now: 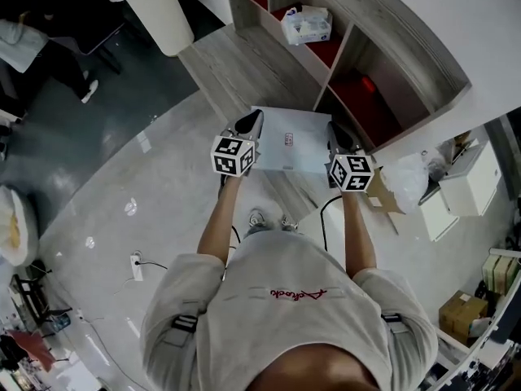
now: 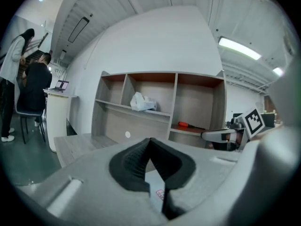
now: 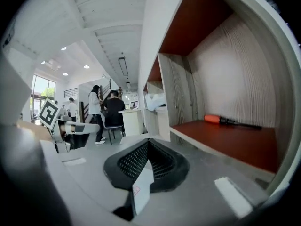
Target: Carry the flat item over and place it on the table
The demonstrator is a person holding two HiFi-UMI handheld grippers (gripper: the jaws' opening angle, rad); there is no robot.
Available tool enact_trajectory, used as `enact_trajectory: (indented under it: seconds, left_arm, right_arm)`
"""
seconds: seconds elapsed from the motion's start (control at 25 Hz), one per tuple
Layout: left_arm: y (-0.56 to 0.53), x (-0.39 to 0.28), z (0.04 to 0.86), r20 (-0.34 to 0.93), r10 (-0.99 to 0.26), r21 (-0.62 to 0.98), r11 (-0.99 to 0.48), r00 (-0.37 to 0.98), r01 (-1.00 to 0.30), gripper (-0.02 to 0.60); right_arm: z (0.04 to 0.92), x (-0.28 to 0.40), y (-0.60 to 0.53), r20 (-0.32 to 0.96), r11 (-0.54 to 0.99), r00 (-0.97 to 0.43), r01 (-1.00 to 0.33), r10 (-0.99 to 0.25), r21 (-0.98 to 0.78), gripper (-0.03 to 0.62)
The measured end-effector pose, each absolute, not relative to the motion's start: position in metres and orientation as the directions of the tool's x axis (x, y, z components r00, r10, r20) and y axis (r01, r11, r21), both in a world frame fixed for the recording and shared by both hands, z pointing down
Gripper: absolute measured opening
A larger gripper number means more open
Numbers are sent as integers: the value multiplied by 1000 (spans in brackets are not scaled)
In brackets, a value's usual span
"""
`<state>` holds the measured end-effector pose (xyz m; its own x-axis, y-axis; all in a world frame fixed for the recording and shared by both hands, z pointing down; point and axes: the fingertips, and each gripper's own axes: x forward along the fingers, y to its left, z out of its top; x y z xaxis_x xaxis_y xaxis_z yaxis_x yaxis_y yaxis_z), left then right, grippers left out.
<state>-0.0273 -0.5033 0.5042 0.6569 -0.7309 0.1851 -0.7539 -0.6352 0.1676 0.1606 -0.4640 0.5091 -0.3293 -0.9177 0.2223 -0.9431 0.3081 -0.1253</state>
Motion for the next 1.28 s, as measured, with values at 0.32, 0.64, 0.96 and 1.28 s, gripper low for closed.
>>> enact_trajectory:
  seconds: [0.32,0.64,0.96,1.28]
  left_arm:
    - [-500,-46,466,115,-762,169,-617,637,-769,2]
    - [-500,-50,463,108,-768,148,-616,632,-774,2]
    - [-496,-49,456,97,-770,139,-617,631,-775,2]
    - [-484,-52,461,101,-780,147,-603,618,-784,2]
  right_arm:
    - [470,157,-465,145,299,-308,-951,-940,-80,6]
    - [464,156,-469,132,295,-304,-952,-944,-80,6]
    - [451,160,-467,104,290,-299,-953,-949,-93,6]
    - [460,154,-458,126,306,-317,-947,-940,-96,6]
